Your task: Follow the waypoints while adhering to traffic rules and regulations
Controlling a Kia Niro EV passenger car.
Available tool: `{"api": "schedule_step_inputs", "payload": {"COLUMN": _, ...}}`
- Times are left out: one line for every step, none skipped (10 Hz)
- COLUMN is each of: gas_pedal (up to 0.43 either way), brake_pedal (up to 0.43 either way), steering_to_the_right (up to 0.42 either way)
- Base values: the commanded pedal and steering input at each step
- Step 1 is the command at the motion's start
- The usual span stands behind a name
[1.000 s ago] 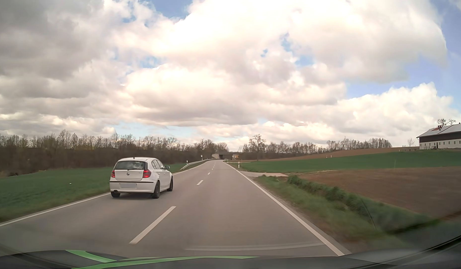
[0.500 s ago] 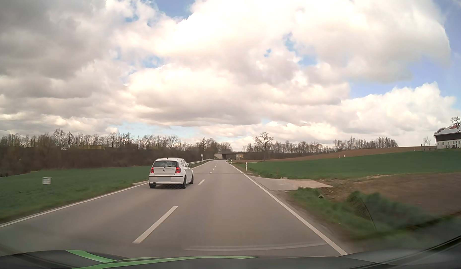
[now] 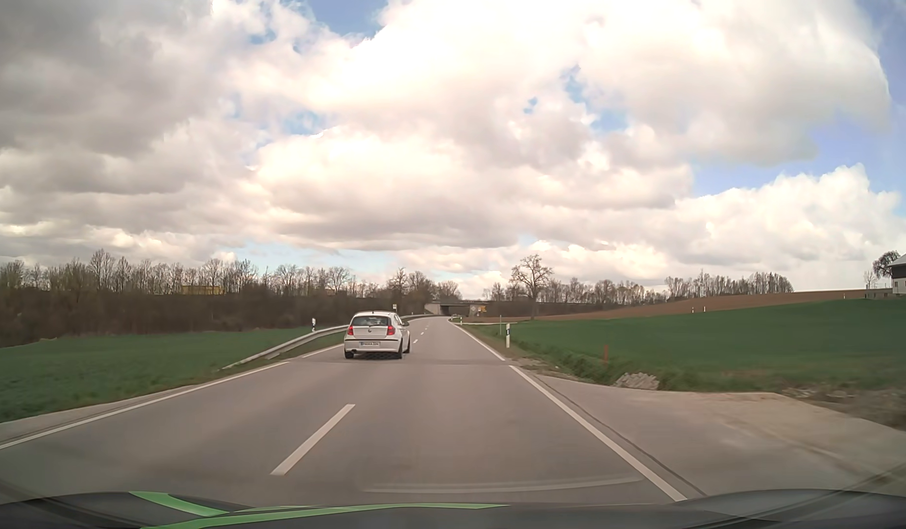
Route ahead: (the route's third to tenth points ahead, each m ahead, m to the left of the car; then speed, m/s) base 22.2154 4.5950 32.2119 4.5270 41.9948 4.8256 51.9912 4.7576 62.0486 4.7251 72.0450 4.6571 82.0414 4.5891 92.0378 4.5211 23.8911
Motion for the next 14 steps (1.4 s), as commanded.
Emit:
{"api": "schedule_step_inputs", "payload": {"gas_pedal": 0.169, "brake_pedal": 0.0, "steering_to_the_right": -0.001}}
{"api": "schedule_step_inputs", "payload": {"gas_pedal": 0.169, "brake_pedal": 0.0, "steering_to_the_right": -0.001}}
{"api": "schedule_step_inputs", "payload": {"gas_pedal": 0.169, "brake_pedal": 0.0, "steering_to_the_right": -0.001}}
{"api": "schedule_step_inputs", "payload": {"gas_pedal": 0.169, "brake_pedal": 0.0, "steering_to_the_right": -0.001}}
{"api": "schedule_step_inputs", "payload": {"gas_pedal": 0.169, "brake_pedal": 0.0, "steering_to_the_right": -0.001}}
{"api": "schedule_step_inputs", "payload": {"gas_pedal": 0.169, "brake_pedal": 0.0, "steering_to_the_right": -0.001}}
{"api": "schedule_step_inputs", "payload": {"gas_pedal": 0.169, "brake_pedal": 0.0, "steering_to_the_right": -0.001}}
{"api": "schedule_step_inputs", "payload": {"gas_pedal": 0.177, "brake_pedal": 0.0, "steering_to_the_right": 0.0}}
{"api": "schedule_step_inputs", "payload": {"gas_pedal": 0.177, "brake_pedal": 0.0, "steering_to_the_right": 0.0}}
{"api": "schedule_step_inputs", "payload": {"gas_pedal": 0.177, "brake_pedal": 0.0, "steering_to_the_right": 0.0}}
{"api": "schedule_step_inputs", "payload": {"gas_pedal": 0.177, "brake_pedal": 0.0, "steering_to_the_right": 0.0}}
{"api": "schedule_step_inputs", "payload": {"gas_pedal": 0.177, "brake_pedal": 0.0, "steering_to_the_right": 0.0}}
{"api": "schedule_step_inputs", "payload": {"gas_pedal": 0.177, "brake_pedal": 0.0, "steering_to_the_right": 0.0}}
{"api": "schedule_step_inputs", "payload": {"gas_pedal": 0.177, "brake_pedal": 0.0, "steering_to_the_right": 0.0}}
